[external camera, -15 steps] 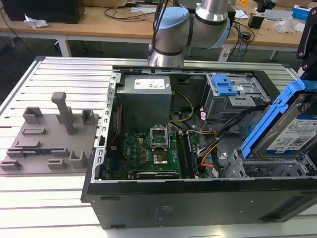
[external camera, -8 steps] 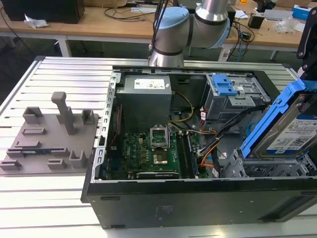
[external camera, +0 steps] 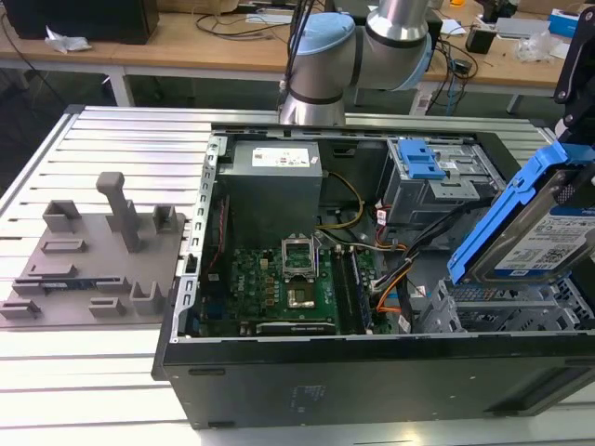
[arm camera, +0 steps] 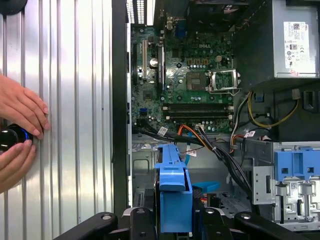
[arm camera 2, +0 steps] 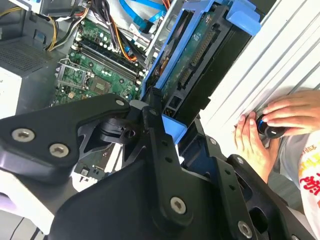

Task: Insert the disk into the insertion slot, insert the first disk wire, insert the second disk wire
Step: 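Insert the disk into the insertion slot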

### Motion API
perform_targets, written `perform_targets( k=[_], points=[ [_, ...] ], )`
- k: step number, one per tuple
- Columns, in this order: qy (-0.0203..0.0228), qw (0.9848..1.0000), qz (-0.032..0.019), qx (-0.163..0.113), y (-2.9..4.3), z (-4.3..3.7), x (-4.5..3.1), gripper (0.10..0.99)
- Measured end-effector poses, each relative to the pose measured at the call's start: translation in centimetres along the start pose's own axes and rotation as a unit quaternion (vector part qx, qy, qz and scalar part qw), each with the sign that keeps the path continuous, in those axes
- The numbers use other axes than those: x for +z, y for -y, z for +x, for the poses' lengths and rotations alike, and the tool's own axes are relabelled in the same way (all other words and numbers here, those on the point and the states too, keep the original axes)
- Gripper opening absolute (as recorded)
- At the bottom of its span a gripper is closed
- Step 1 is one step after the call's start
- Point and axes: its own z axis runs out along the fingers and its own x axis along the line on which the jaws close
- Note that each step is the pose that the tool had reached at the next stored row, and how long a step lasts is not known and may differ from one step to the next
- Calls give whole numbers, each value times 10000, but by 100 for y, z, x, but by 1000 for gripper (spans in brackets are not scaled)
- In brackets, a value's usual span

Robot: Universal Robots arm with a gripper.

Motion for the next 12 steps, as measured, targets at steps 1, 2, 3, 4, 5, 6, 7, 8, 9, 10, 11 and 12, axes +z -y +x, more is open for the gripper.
perform_targets(
  k=[1,2,3,4,5,6,7,8,9,10,11,12],
  points=[
    [1,10000,0,0,0,0,0,365],
    [2,10000,2,-1,0,0,1,365],
    [2,10000,15,-2,-3,1,2,365],
    [2,10000,41,-4,-7,1,4,365],
    [2,10000,66,-5,-11,1,5,365],
    [2,10000,98,-8,-16,1,7,365],
    [3,9999,118,-9,-19,1,10,365],
    [4,9999,142,-10,-25,1,13,365],
    [3,9999,157,-11,-30,1,14,365],
    [4,9998,180,-12,-34,2,18,365],
    [5,9998,211,-13,-41,2,22,365],
    [4,9997,223,-14,-44,2,26,365]
  ],
)
